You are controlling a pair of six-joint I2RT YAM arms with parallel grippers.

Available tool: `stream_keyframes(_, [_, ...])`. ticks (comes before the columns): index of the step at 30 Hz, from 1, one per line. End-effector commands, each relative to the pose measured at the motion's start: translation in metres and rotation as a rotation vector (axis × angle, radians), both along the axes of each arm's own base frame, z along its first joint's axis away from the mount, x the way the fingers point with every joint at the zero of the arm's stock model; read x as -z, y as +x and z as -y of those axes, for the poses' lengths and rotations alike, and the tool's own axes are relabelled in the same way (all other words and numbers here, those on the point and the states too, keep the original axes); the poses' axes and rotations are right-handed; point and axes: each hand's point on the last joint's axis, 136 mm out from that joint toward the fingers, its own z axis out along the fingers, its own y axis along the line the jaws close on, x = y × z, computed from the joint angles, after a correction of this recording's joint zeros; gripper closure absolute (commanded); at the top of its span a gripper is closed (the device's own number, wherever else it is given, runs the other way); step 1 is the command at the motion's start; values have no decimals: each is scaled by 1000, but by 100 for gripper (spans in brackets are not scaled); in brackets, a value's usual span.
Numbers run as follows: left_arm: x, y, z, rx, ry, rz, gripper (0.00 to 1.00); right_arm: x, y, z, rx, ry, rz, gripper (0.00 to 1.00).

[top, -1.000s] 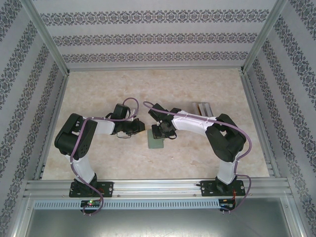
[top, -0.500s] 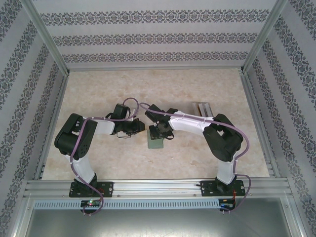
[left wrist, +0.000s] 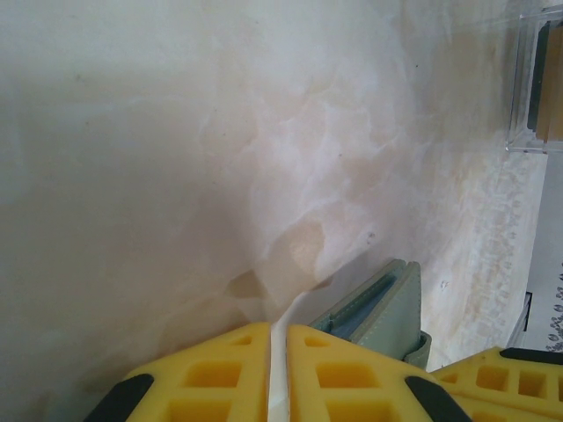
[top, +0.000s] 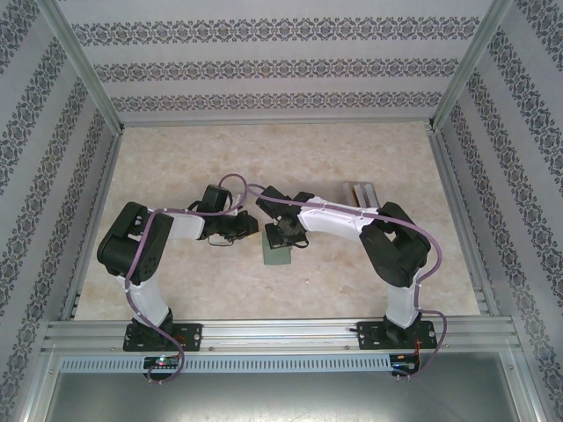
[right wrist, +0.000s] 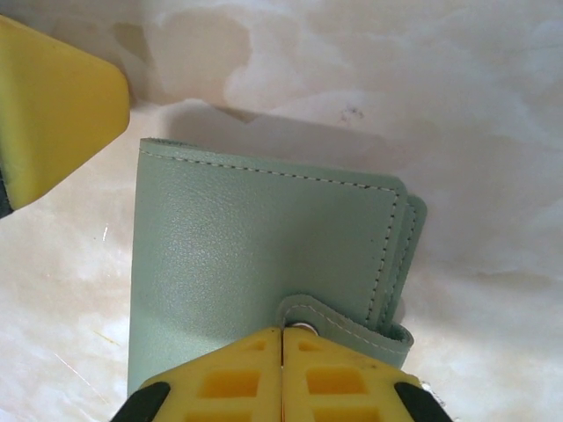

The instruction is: Put the credit cards into the card holder

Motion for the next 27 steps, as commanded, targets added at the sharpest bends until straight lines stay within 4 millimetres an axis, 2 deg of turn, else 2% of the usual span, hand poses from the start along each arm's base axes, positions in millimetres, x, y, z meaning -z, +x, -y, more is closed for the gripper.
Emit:
stream_keyframes(1, [12,-6,-16,-24,67,-37,86,0,-2,2,-33,-46,2,95])
stream_keyframes(4, [-5,-11,-17,-33,59,-39,86,-8,-4,-5,-66,-4,-3,99])
stream_keyframes(8, [-29,-27,-17,-3,49,-43,83,-24,-4,-7,-110,34,31,100])
stream_keyframes(12, [-39,-48,-8,31,48,-31,77,-30,-4,-4,-117,52,32,100])
stream_keyframes(16, [-35,-58,3,57,37,-21,73,-26,-5,-3,-112,71,16,100])
stream_keyframes(21, [-16,-57,7,42,25,-52,73,-20,-10,-11,-127,126,-26,100])
stream_keyframes(27, [-1,-57,8,17,28,-70,79,-15,-14,-23,-158,184,-65,100])
